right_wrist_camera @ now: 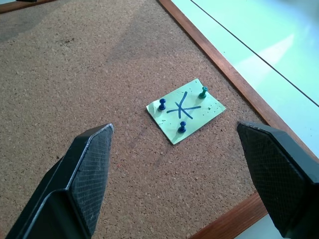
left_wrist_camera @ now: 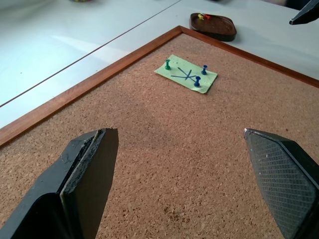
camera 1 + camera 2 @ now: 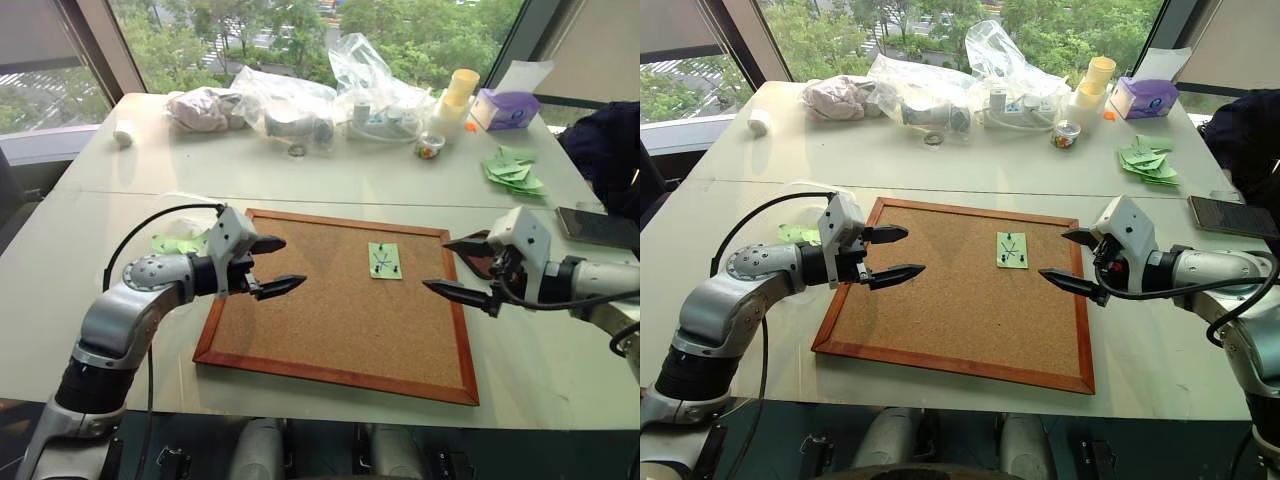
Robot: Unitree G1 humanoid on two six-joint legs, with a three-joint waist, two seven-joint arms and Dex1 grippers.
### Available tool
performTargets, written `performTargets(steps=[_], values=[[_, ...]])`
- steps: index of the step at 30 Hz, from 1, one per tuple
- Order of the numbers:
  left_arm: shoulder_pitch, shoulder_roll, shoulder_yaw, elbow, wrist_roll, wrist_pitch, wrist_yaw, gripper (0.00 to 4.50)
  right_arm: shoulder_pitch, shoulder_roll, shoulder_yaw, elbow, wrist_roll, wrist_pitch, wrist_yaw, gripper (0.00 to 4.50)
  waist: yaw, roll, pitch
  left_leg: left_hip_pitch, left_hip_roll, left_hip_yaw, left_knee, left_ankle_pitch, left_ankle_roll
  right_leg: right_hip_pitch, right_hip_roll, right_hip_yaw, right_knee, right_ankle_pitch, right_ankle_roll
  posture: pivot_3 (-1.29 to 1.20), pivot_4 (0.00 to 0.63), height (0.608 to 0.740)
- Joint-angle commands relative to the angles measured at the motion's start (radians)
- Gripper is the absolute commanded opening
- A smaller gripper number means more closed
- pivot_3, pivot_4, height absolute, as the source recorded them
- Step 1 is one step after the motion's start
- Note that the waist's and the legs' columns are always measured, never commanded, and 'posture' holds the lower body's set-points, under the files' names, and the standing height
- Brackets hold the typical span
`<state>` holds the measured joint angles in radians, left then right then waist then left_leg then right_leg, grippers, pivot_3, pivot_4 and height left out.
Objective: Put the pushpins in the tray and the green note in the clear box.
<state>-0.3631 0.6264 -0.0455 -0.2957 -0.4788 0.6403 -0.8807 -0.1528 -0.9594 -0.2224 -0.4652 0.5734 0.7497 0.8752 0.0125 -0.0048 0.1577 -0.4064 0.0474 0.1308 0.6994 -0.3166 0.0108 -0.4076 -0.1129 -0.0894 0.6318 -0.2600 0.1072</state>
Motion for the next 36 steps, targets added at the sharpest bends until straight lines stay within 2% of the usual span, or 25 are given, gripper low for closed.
performTargets(steps=[1,27,30,36], values=[[-0.016,0.004,0.012,-0.022,-0.006,-0.013,-0.001,4.40,0.002,-0.002,-0.007,-0.006,-0.005,-0.021,0.004,4.08,0.000,0.000,0.000,0.000,0.000,0.000,0.000,0.000,0.000,0.000,0.000,0.000,0.000,0.000,0.000,0.00,0.150,0.740],[-0.031,-0.030,-0.016,-0.004,0.026,-0.051,0.023,4.40,0.009,0.012,0.004,-0.003,-0.012,-0.026,-0.007,4.08,0.000,0.000,0.000,0.000,0.000,0.000,0.000,0.000,0.000,0.000,0.000,0.000,0.000,0.000,0.000,0.00,0.150,0.740],[-0.036,-0.054,-0.026,0.008,0.025,-0.048,0.031,3.62,0.007,0.016,0.008,0.000,-0.013,-0.029,-0.007,4.08,0.001,0.000,0.000,0.000,0.000,0.000,0.000,0.000,0.000,0.000,0.000,0.000,0.000,0.000,0.000,0.00,0.150,0.740],[-0.024,-0.113,-0.087,0.039,0.045,-0.086,0.014,0.57,-0.011,0.031,0.039,0.006,-0.025,-0.040,-0.014,4.08,0.000,0.000,0.000,0.000,0.000,0.000,0.000,0.000,0.000,0.000,0.000,0.000,0.000,0.000,0.000,0.00,0.150,0.740]])
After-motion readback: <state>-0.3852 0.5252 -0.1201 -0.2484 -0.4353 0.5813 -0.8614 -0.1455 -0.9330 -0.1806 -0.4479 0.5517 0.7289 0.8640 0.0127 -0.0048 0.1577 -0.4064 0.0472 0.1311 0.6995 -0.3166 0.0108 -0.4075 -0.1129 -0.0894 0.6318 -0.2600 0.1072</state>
